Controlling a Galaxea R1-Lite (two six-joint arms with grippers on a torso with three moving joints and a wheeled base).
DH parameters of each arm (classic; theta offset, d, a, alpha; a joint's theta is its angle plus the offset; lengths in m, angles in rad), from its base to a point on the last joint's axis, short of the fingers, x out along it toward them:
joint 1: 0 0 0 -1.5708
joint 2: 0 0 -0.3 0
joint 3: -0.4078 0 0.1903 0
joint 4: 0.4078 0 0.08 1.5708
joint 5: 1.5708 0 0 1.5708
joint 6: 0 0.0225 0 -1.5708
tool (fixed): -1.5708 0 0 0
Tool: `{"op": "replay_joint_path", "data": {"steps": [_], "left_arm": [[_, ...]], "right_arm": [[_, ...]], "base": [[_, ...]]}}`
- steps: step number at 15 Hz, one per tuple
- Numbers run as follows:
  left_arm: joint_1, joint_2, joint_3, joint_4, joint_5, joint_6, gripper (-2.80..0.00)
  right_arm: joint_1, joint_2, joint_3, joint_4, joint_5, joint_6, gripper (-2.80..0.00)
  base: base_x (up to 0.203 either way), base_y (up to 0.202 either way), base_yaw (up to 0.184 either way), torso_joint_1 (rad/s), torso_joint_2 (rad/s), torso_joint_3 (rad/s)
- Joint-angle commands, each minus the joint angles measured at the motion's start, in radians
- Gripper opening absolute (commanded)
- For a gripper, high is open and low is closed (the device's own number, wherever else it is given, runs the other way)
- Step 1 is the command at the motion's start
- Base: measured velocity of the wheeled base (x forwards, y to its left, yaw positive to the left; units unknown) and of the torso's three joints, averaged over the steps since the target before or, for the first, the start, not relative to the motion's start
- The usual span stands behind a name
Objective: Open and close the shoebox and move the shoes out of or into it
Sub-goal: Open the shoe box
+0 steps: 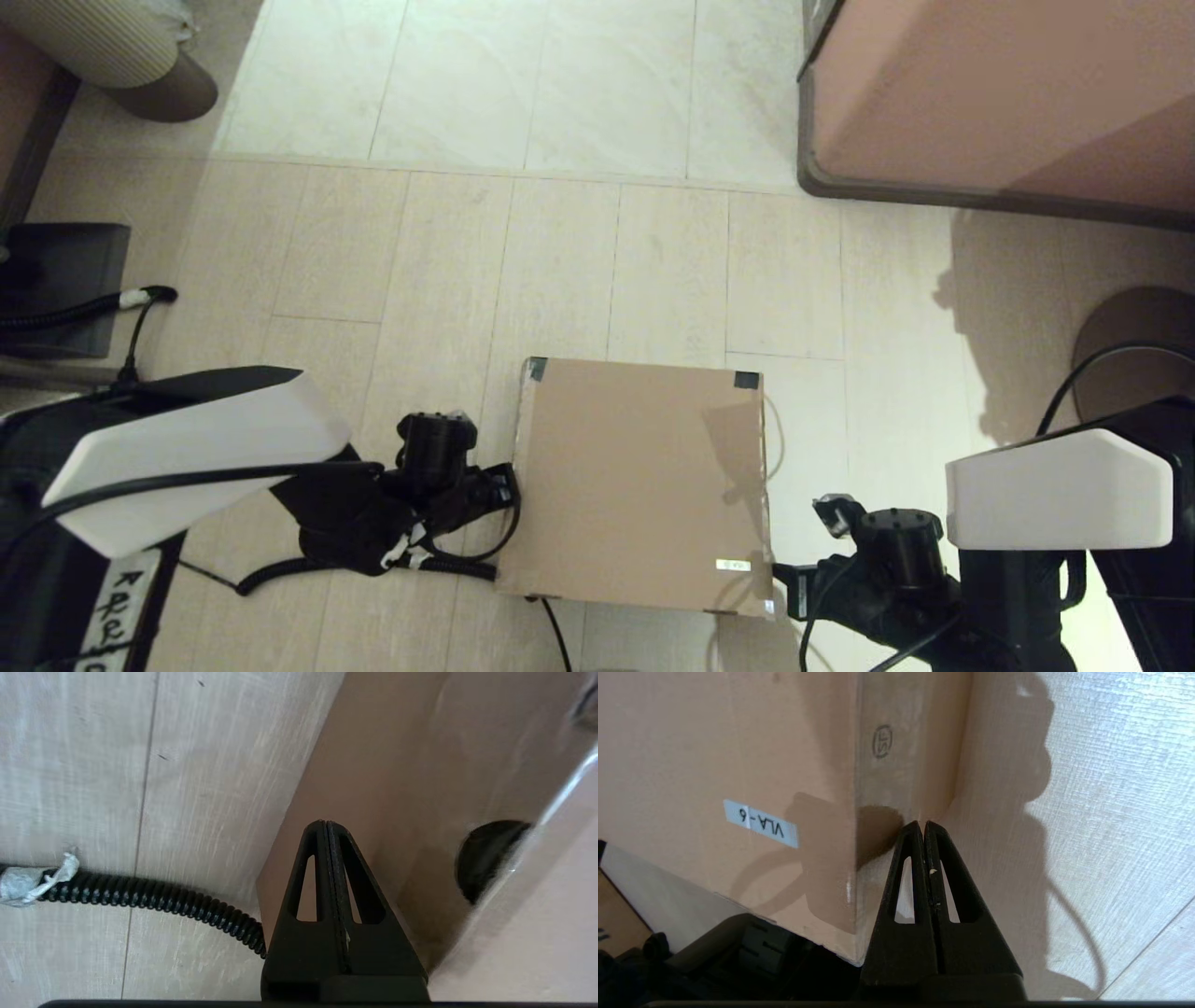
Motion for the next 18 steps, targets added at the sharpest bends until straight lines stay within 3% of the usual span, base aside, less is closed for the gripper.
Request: {"op": "replay_joint_path", "data": {"steps": [1, 8, 14, 18], "left_arm": [[-0.013, 0.021, -0.006, -0.005, -0.001, -0.004, -2.80], [-0.069, -0.077, -0.003, 0.040, -0.001, -0.006, -2.80], [-0.073, -0.244, -0.002, 0.131, 0.000, -0.008, -2.80], [-0.071, -0.316, -0.010, 0.167, 0.001, -0.010, -2.80]], "right_arm": [[0.012, -0.001, -0.006, 0.001, 0.001, 0.003, -2.80], [0.015, -0.153, 0.000, 0.082, 0.012, 0.044, -2.80], [0.013, -0.416, -0.030, 0.302, 0.014, 0.101, -2.80], [-0.008, -0.583, -0.131, 0.535, 0.014, 0.122, -2.80]], "base": [[0.000, 0.000, 0.000, 0.000, 0.00, 0.000], [0.000, 0.000, 0.000, 0.000, 0.00, 0.000], [0.000, 0.000, 0.000, 0.000, 0.00, 0.000], [0.000, 0.000, 0.000, 0.000, 0.00, 0.000]]}}
